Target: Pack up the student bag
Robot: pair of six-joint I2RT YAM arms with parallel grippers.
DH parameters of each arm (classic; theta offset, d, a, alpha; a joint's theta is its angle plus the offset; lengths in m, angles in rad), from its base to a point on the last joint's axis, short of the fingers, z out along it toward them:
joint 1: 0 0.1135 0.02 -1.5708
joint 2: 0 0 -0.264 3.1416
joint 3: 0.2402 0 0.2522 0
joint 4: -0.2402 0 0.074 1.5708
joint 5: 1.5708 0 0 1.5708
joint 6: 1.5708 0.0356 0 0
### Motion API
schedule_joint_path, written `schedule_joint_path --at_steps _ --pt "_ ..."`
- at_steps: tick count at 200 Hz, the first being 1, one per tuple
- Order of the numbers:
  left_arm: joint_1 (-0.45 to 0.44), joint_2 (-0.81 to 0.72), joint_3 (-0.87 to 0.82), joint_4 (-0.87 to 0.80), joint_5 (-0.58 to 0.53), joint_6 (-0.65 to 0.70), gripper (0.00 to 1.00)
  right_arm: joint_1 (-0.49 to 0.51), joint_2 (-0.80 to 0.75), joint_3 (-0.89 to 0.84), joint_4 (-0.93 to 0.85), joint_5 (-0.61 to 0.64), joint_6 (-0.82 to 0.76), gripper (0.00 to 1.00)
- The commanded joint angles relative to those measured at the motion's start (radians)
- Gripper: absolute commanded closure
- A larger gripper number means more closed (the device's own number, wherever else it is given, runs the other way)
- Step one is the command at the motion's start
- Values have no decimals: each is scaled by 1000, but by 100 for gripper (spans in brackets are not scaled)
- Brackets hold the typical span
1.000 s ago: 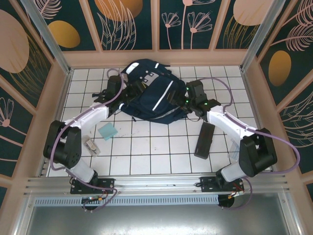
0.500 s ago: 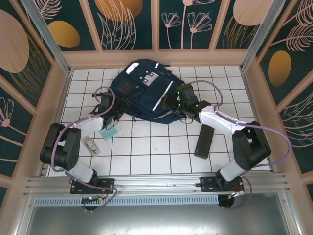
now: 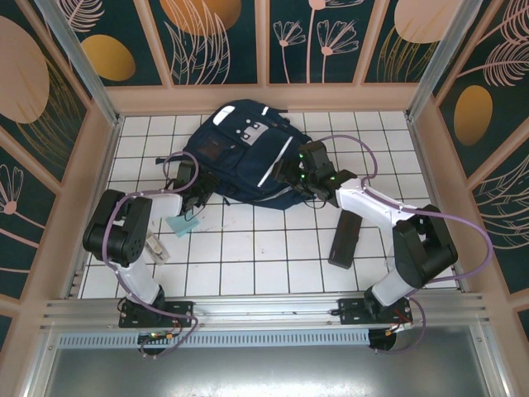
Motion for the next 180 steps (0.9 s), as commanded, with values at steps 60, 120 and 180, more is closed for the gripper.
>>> schedule_joint_path --at_steps 60,120,180 --pt "-30 90 -27 359 147 -217 100 137 66 -60 291 -208 -21 27" --pt "-66 -55 -9 313 119 -253 100 239 245 21 344 -104 -175 33" --pt "-86 -120 -17 286 110 -272 100 286 385 115 382 215 -224 34"
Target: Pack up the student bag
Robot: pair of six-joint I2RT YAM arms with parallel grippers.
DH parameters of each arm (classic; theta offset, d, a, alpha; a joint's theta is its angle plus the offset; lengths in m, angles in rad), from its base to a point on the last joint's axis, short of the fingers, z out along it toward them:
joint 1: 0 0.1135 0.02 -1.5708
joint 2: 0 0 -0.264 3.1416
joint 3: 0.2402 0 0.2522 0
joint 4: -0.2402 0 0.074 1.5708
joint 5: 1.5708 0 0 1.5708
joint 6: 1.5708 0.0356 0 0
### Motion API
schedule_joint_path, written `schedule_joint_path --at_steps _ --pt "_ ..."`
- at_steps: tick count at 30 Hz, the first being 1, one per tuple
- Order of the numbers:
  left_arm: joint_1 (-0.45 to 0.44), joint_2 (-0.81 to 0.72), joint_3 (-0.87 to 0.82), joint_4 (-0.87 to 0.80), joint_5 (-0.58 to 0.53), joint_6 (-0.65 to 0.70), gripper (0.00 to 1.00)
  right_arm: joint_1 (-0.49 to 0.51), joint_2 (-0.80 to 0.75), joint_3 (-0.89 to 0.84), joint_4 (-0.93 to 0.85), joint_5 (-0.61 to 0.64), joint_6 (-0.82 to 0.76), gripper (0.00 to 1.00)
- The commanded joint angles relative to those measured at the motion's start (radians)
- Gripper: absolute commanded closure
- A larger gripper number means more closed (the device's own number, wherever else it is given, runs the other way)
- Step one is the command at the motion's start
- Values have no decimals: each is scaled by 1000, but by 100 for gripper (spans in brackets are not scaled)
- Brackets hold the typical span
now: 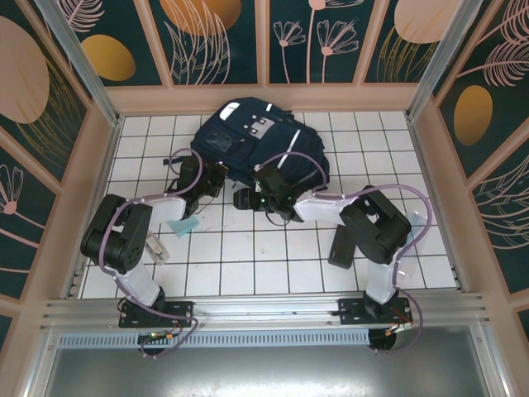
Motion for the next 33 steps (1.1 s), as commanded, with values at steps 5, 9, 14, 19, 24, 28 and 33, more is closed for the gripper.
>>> schedule_joint_path --at_steps 5,9,14,19,24,28,33 --pt "-19 -50 6 31 19 -43 100 63 125 114 131 307 -89 33" --pt "-27 -58 2 26 24 -50 100 70 187 161 164 381 -57 31" --pt "-35 -81 -15 19 15 -58 100 74 230 192 211 496 -64 33" --pt "-37 -87 -32 26 11 -67 100 73 229 192 253 526 -87 60" --pt "-37 -76 -39 35 -23 -65 100 64 168 129 284 419 -95 100" --pt "-32 -33 -19 58 -41 -59 100 42 85 51 285 266 -89 100" --pt "-9 37 29 68 -45 -26 100 -18 16 4 128 34 -42 100"
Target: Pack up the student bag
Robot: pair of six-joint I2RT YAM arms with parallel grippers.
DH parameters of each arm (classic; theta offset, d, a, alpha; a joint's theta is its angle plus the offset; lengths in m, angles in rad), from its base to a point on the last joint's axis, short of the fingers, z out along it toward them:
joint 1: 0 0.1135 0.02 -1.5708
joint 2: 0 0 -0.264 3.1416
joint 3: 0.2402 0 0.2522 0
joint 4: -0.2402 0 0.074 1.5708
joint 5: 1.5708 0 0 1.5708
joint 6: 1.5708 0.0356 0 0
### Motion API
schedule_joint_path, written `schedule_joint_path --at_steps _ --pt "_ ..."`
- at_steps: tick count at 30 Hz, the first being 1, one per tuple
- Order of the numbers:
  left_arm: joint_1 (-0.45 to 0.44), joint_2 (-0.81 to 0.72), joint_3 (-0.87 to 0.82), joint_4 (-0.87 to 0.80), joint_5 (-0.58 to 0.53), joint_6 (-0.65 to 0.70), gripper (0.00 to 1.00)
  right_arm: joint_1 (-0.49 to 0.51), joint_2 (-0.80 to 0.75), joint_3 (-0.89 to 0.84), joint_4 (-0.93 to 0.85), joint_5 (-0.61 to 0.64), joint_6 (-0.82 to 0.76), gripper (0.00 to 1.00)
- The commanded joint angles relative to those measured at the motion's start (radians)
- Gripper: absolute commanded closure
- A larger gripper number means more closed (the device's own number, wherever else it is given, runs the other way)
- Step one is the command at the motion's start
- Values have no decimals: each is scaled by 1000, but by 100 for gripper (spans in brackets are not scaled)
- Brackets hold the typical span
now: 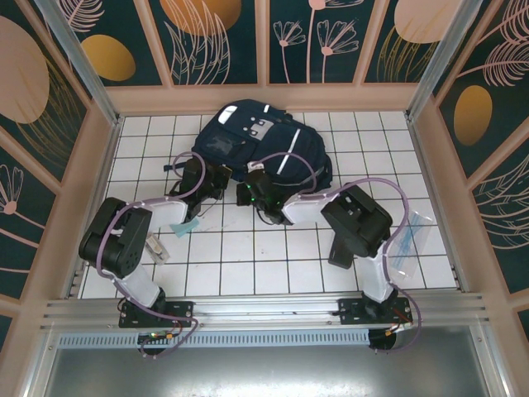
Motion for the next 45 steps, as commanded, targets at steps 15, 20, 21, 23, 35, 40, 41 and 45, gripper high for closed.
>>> schedule_joint_path --at_steps 15,20,21,23,35,40,41,45 --pt "72 86 108 -3 -32 135 100 -192 -123 -48 -464 -506 -14 100" --pt "105 96 140 -53 -22 199 100 -239 -156 -34 -609 -471 -101 100" --pt "112 98 148 -61 -21 213 100 -253 -163 -29 -639 -460 -119 100" --pt "123 104 163 -75 -22 233 100 -267 -178 -24 -675 -442 -146 100" --pt "159 242 384 -169 4 391 85 -253 -154 59 -697 -535 -172 100" --pt "160 235 439 -281 55 440 45 -164 -73 166 -522 -683 -73 100" --pt "161 218 435 -304 71 451 43 -151 -52 192 -489 -694 -54 100" --pt "160 115 343 -360 88 450 34 -128 27 308 -419 -722 -4 100"
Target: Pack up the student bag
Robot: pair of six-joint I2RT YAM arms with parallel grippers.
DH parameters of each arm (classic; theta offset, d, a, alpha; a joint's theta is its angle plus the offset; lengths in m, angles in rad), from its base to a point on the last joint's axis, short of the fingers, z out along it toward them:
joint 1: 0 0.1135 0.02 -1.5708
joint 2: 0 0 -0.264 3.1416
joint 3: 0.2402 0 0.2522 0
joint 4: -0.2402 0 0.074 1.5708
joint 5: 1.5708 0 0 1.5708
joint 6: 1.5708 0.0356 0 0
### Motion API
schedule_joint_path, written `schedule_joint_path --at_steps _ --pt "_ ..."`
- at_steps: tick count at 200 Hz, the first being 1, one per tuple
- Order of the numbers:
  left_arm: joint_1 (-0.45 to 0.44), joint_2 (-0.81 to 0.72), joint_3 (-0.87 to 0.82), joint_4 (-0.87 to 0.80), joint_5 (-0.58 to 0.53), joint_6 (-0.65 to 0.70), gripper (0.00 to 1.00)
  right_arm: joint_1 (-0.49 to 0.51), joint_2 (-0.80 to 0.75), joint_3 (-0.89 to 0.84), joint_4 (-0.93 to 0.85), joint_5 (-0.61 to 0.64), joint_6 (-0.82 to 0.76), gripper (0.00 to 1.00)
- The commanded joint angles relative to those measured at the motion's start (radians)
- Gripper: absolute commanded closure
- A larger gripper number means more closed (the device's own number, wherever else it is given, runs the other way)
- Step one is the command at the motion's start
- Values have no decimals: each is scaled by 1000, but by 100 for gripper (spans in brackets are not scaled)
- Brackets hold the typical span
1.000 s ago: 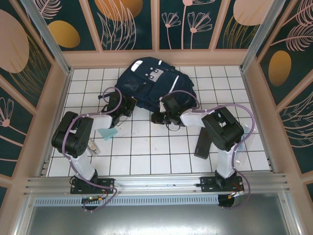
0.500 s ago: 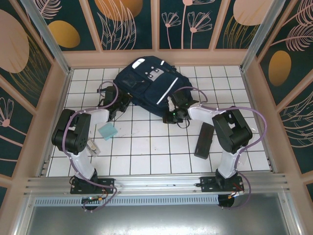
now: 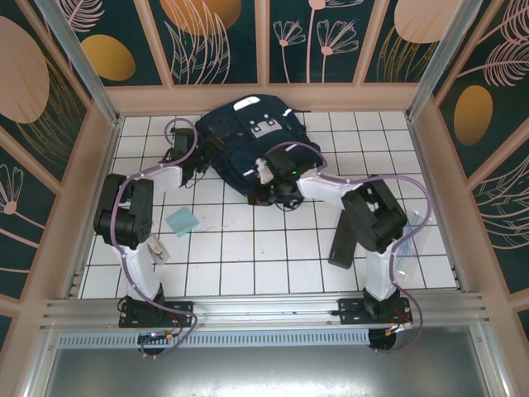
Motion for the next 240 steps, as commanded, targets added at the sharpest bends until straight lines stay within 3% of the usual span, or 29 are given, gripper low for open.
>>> schedule_joint_path --at_steps 1,56,100,115,142,163,202,240 --pt "-13 -136 -93 -43 49 13 34 23 56 129 178 -108 69 100" --pt "-37 -300 -444 151 75 -227 33 41 134 237 254 -237 150 100" --pt "-68 -228 -407 226 63 -262 38 74 125 202 224 -264 163 100" --pt "-68 -206 -398 270 44 -275 53 78 105 163 198 -272 166 100" --pt "-69 -156 -384 302 34 -253 100 74 54 100 35 -248 129 100" --pt "-70 -150 -390 290 43 -225 100 58 13 50 -125 -187 78 100" --pt "-69 -192 -407 199 51 -133 100 -51 -74 -53 -234 -86 42 100" --pt "-63 -261 -400 77 66 -30 100 -145 -87 -13 -379 56 -102 100"
